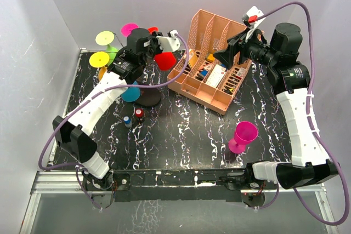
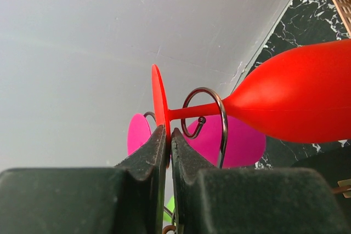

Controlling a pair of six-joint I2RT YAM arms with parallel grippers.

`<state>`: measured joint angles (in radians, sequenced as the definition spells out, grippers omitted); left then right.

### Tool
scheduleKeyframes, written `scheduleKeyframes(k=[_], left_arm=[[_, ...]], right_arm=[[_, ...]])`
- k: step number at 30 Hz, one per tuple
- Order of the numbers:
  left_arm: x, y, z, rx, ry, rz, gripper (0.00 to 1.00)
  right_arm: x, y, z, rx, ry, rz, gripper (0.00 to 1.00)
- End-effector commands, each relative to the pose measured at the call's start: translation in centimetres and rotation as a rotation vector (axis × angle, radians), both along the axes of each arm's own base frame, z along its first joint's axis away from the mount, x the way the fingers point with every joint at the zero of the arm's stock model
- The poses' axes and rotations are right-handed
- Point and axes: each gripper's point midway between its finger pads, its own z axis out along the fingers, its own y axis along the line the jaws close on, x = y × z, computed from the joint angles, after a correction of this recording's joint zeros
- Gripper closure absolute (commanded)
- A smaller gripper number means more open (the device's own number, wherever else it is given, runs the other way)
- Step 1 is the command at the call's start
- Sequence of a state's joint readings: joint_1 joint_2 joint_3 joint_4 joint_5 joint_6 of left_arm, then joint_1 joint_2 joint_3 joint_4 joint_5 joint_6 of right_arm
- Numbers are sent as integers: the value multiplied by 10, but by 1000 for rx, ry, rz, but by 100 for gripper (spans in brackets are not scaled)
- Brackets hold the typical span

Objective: Place the wine glass upside down on the wine glass rack

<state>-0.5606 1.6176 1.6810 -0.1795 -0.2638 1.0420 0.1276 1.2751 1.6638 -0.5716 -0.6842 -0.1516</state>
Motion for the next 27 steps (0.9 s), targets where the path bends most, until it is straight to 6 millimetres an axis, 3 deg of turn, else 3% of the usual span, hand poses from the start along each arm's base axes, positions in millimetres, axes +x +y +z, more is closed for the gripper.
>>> scheduleKeyframes(k=[1, 27], left_arm=[[0, 7, 7, 1, -29, 42, 94], [-15, 19, -1, 33, -3, 50, 80]], right_arm=[[-6, -1, 19, 15, -75, 4, 19], [-4, -3, 15, 15, -68, -1, 18]])
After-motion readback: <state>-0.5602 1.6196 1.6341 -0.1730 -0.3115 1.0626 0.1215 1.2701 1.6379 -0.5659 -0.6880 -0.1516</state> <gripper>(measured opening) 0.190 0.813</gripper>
